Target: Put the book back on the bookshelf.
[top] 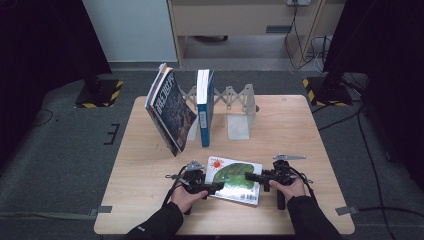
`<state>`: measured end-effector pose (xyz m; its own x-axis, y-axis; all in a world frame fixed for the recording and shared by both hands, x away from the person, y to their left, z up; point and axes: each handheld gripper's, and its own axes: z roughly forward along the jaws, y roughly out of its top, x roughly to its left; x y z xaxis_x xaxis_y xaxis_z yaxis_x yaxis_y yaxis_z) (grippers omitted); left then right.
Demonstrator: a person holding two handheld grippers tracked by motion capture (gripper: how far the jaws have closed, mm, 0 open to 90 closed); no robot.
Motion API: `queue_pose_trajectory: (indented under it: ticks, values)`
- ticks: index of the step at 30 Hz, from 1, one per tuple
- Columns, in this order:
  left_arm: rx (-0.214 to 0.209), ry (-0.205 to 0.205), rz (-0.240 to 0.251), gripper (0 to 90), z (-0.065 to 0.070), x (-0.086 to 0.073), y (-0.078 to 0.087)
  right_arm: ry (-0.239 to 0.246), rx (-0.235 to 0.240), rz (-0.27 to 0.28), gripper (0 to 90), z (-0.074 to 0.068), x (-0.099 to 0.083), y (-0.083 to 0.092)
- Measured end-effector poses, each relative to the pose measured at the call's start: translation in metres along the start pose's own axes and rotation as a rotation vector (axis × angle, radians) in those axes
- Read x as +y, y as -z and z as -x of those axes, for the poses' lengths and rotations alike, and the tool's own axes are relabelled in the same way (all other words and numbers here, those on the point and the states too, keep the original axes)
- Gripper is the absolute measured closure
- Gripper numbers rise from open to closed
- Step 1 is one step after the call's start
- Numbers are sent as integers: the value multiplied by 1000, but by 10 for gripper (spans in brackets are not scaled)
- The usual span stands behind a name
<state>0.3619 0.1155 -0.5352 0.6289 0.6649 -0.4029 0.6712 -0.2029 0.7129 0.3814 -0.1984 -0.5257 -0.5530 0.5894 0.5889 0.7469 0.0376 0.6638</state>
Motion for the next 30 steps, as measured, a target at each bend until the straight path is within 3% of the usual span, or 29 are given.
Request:
queue_pose_trajectory:
  ticks: [3, 6, 11, 19, 25, 30]
  values:
    - [-3, -13, 8, 280, 1, 0, -1, -15, 32, -16, 449, 0, -1, -2]
    - [-4, -15, 10, 279, 2, 0, -1, 3, 28, -64, 471, -2, -4, -7]
    - [-4, -30, 14, 278, 2, 1, -1, -16, 56, -84, 515, 0, -3, -5]
    - [25, -46, 71, 310, 1, 5, 0, -11, 97, -34, 621, 0, 4, 2]
    - [44, -59, 61, 331, -1, 5, -1, 24, 67, 15, 622, 2, 6, 5]
    - [38, -48, 60, 335, -3, 6, -4, 21, 55, 22, 614, 0, 5, 5]
